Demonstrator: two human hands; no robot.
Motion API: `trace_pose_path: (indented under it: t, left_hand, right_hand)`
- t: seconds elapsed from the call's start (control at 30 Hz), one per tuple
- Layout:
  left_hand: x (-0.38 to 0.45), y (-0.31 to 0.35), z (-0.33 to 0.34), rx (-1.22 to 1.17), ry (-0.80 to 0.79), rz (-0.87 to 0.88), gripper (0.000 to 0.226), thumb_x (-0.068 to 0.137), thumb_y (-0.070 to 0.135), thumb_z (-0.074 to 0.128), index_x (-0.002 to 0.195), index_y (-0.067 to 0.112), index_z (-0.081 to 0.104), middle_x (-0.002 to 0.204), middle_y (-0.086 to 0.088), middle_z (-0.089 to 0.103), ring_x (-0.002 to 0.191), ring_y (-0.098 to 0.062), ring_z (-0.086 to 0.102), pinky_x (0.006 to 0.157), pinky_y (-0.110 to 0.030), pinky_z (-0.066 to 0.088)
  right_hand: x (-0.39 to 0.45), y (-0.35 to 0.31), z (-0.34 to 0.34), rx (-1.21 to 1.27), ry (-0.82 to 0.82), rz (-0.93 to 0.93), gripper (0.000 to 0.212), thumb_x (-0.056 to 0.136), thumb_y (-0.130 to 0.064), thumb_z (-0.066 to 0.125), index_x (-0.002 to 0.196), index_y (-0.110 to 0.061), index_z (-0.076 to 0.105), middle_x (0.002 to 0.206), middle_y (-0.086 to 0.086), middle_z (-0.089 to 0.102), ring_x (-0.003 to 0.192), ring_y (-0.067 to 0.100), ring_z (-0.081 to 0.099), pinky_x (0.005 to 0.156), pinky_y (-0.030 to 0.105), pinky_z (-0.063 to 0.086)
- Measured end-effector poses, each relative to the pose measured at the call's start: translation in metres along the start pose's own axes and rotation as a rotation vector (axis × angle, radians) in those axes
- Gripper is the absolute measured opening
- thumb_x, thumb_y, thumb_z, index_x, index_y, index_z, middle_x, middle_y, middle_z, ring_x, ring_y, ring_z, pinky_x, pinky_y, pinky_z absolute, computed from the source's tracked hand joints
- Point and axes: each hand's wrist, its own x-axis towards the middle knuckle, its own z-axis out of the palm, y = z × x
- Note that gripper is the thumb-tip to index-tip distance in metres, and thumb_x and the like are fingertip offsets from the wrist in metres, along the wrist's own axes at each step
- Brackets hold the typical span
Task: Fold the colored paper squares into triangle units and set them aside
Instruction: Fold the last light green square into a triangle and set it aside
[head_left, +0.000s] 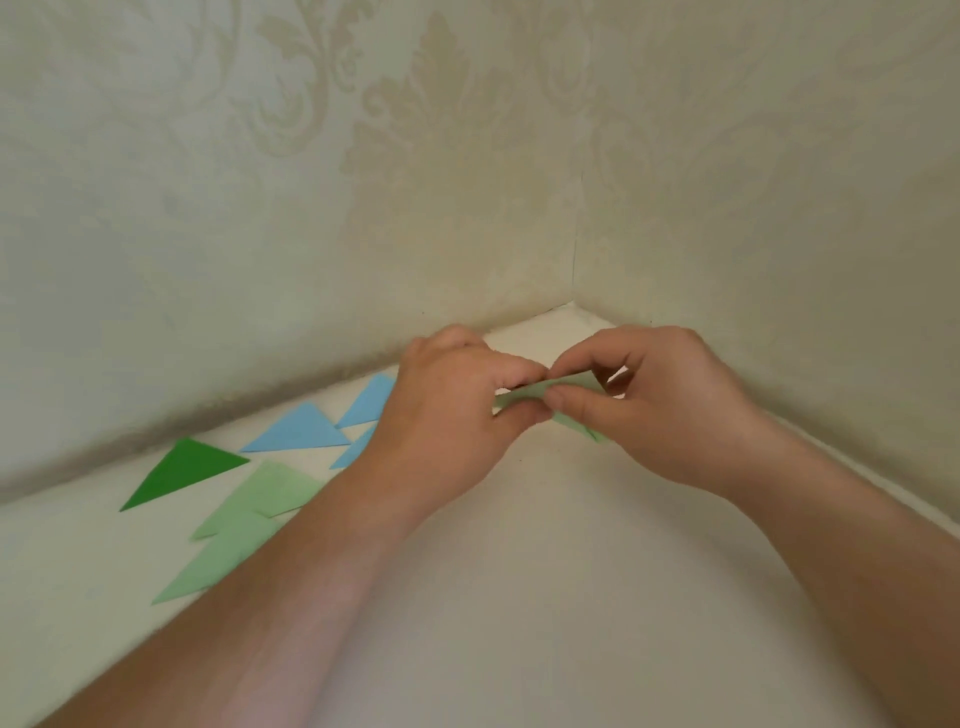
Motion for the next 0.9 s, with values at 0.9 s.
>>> trace_pose_path:
  t: [0.9]
  left_hand:
    - [0.002, 0.01, -0.001, -0.867, 0.135, -0.348, 0.01, 0.098, 0.016, 0.068, 0.103, 0.022, 0.075, 0.081, 0.001, 0.078, 0.064, -0.015, 0.067, 0.065, -0.025, 0.05]
  right_hand:
    - [0.008, -0.005, -0.006, 0.587, 0.166, 0.095, 0.021, 0.091, -0.003, 0.072, 0.084, -0.022, 0.077, 0.066, 0.002, 0.066, 0.057, 0.016, 0.06, 0.061, 0.031, 0.056]
